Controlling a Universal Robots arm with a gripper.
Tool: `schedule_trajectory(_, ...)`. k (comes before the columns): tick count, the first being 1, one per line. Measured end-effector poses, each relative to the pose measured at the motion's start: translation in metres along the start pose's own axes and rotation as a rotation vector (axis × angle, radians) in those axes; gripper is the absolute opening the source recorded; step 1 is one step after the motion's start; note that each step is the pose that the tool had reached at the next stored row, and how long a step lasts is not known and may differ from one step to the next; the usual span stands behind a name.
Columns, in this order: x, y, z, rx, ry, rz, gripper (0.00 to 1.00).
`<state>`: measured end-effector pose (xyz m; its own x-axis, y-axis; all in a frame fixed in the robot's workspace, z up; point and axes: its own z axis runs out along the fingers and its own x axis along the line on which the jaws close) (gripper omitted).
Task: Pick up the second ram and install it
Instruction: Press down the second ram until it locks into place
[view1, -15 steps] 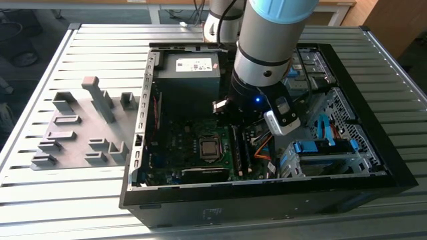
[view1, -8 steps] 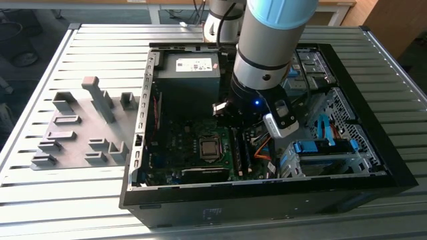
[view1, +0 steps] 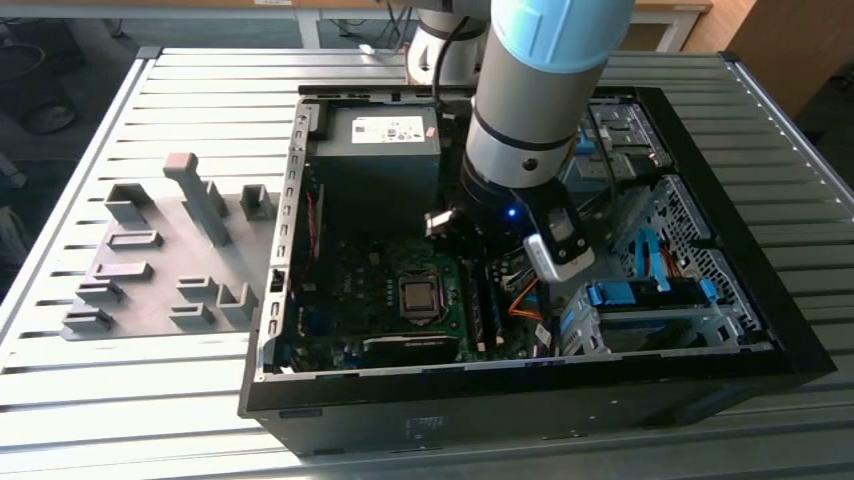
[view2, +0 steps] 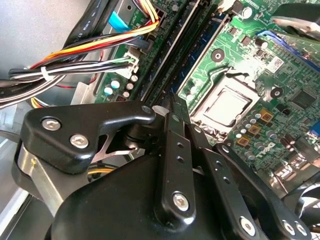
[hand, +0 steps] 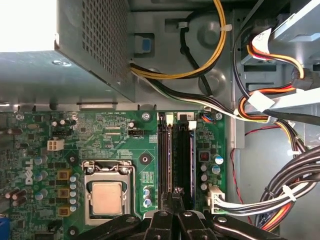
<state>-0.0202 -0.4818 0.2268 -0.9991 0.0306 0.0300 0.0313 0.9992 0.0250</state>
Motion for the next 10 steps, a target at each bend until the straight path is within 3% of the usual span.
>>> schedule_trajectory(10,-0.0002,-0.0001,0.0055,0.0001,0.0001,0.000,0.11)
